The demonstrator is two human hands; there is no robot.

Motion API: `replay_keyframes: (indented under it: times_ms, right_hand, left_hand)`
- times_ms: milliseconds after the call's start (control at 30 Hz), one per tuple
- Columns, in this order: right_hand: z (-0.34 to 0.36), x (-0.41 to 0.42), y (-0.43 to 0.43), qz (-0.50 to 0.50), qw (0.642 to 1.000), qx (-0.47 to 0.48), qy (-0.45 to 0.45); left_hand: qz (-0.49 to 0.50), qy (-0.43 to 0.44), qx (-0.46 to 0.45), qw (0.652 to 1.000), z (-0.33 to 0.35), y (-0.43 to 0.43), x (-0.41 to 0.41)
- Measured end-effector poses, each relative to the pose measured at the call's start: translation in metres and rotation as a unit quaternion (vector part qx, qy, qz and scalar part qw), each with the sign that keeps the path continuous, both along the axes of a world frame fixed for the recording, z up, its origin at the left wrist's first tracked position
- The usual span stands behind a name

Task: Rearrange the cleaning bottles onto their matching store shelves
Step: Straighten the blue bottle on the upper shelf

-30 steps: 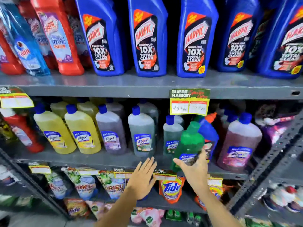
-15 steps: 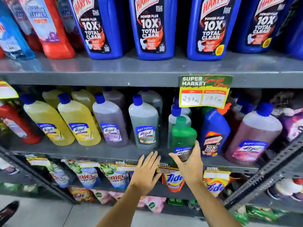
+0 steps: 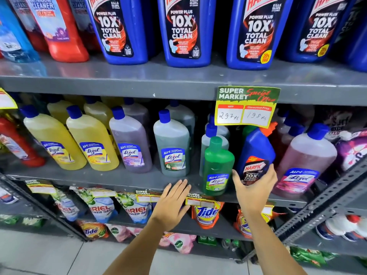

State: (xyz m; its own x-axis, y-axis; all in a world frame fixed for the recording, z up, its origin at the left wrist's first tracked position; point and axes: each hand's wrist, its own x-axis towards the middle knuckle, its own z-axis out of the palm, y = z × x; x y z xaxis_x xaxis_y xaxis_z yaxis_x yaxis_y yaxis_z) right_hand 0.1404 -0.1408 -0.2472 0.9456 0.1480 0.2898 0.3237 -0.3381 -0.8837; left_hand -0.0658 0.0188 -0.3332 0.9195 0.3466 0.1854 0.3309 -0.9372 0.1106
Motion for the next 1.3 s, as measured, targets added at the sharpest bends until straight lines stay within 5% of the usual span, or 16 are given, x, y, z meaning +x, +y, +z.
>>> replay_keyframes:
  times_ms: [167, 400, 567, 767, 867, 1033, 1300]
  right_hand:
    - [-0.013, 0.015, 0.004, -0.018, 0.997, -0.004, 0.079]
    - [0.002, 0.005, -0.027, -0.015, 0.998, -0.011, 0.064]
    - [0.010, -0.024, -0.083, -0.017, 0.999, 0.020, 0.043]
    - [0.119, -0.033, -0.112, 0.017, 0.986, 0.149, -0.074]
    - [0.196, -0.023, -0.111, 0.026, 0.968, 0.184, -0.169]
    - [0.292, 0.004, -0.085, -0.020, 0.959, 0.166, -0.231]
    - [0.320, 0.027, -0.047, -0.057, 0.987, 0.025, -0.146]
  left_hand:
    - [0.002, 0.012, 0.000, 1.000, 0.004, -0.001, 0.000]
    - [0.003, 0.014, -0.014, 1.000, 0.016, -0.007, -0.004]
    - [-0.028, -0.193, -0.027, 0.980, 0.094, -0.020, 0.000]
    - [-0.126, -0.410, 0.102, 0.898, 0.275, -0.042, 0.023]
    - [-0.110, -0.384, 0.162, 0.902, 0.330, -0.030, 0.037]
    - [-0.053, -0.271, 0.140, 0.951, 0.346, -0.009, 0.055]
    - [-0.035, -0.273, 0.133, 0.952, 0.343, -0.010, 0.054]
